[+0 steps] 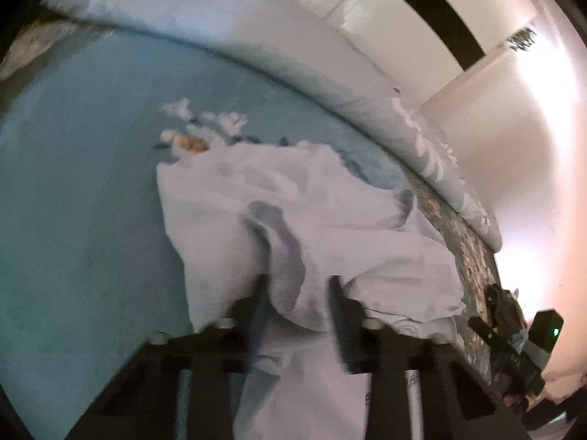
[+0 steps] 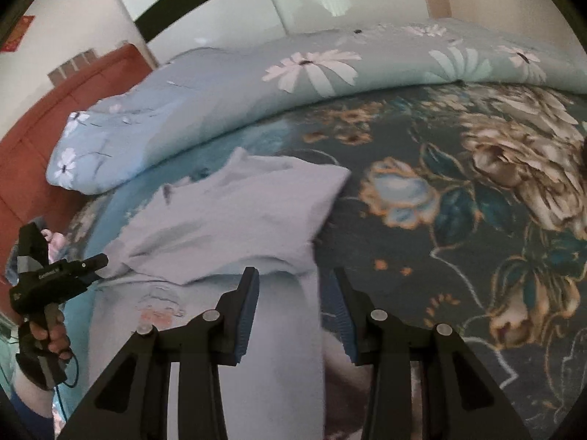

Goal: Fold clothes

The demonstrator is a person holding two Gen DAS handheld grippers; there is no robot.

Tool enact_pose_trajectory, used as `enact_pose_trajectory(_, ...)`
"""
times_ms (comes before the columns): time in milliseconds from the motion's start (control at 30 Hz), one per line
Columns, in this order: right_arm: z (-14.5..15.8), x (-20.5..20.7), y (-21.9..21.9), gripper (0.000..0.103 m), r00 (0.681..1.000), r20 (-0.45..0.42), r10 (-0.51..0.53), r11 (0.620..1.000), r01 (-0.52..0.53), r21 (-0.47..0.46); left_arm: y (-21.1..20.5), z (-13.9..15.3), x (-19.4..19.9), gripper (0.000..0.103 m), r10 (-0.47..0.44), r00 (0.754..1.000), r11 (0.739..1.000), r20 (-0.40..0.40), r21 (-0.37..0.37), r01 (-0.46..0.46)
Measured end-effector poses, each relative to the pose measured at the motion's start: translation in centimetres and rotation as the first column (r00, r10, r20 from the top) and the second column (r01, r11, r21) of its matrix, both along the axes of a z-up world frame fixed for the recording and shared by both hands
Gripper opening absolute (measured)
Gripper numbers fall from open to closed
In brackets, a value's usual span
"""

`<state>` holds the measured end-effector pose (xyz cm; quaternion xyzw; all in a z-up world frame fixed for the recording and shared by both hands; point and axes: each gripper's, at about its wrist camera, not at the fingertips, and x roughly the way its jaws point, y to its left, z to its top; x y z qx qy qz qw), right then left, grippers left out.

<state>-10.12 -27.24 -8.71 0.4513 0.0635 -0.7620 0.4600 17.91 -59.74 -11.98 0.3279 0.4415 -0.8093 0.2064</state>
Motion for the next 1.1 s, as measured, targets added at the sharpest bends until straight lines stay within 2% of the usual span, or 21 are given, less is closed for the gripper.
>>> enact_pose_trajectory(33, -0.1, 0.0, -0.2, 0.041, 1.0, -0.002, 0.007, 1.0, -0.007, 0.007, -0.2, -0.2, 0.2, 0.012, 0.012, 1.0, 1.0, -0.01, 0.01, -0.011)
enact_pose_trajectory(67, -0.2, 0.1, -0.4, 0.041, 1.0, -0.013, 0.013, 1.0, -0.013, 0.017, -0.3, -0.4, 0.4, 0.009, 0.023, 1.0, 1.0, -0.021, 0.019, -0.023)
enact_pose_trajectory(200, -0.7, 0.2, -2.0, 0.041, 0.998, -0.059, 0.034, 0.997, -0.03, 0.067, -1.0, 0.1, 1.2, 0.006, 0.065, 0.996, 0.998, -0.052, 0.013, -0.065)
enact_pose_trajectory(367, -0.9, 0.1, -3.2, 0.041, 0.994, -0.108, 0.026, 0.995, -0.015, 0.1, -1.8, 3.5, 2.9, 0.006, 0.08, 0.989, 0.993, -0.125, -0.079, -0.09)
enact_pose_trajectory(433, -1.3, -0.2, -3.2, 0.041, 0.995, -0.099, 0.015, 0.994, -0.004, 0.109, -2.3, 2.9, 3.4, 0.006, 0.089, 0.991, 0.993, -0.096, -0.073, -0.097)
enact_pose_trajectory(600, -1.9, -0.5, -3.0, 0.041, 0.996, -0.084, -0.007, 0.993, 0.017, 0.117, -2.7, -1.1, 4.2, 0.006, 0.105, 0.994, 0.994, -0.03, 0.019, -0.104)
enact_pose_trajectory(700, -1.6, -0.2, -3.1, 0.041, 0.995, -0.102, -0.004, 0.989, 0.018, 0.144, -2.6, -1.8, 4.5, 0.009, 0.112, 0.993, 0.993, -0.034, 0.049, -0.11)
enact_pose_trajectory(800, -1.2, 0.0, -2.3, 0.041, 0.992, -0.123, -0.014, 0.987, 0.034, 0.158, -1.8, -0.9, 5.5, 0.012, 0.096, 0.995, 0.995, -0.031, 0.038, -0.095)
enact_pose_trajectory(933, -1.2, 0.2, 0.8, 0.041, 0.999, -0.009, -0.034, 0.994, 0.035, 0.101, 0.9, 0.3, 7.5, 0.038, 0.028, 1.0, 1.0, -0.014, 0.009, -0.028)
enact_pose_trajectory(1033, -1.6, 0.8, 3.5, 0.041, 0.997, 0.076, -0.033, 0.998, 0.028, 0.064, 4.1, 0.9, 8.6, 0.039, -0.012, 1.0, 0.999, 0.025, -0.044, 0.013)
enact_pose_trajectory(1100, -1.5, 1.5, 5.0, 0.041, 0.995, 0.098, -0.028, 0.999, 0.023, 0.047, 6.3, 1.7, 8.9, 0.039, -0.015, 0.997, 0.992, 0.07, -0.123, 0.024)
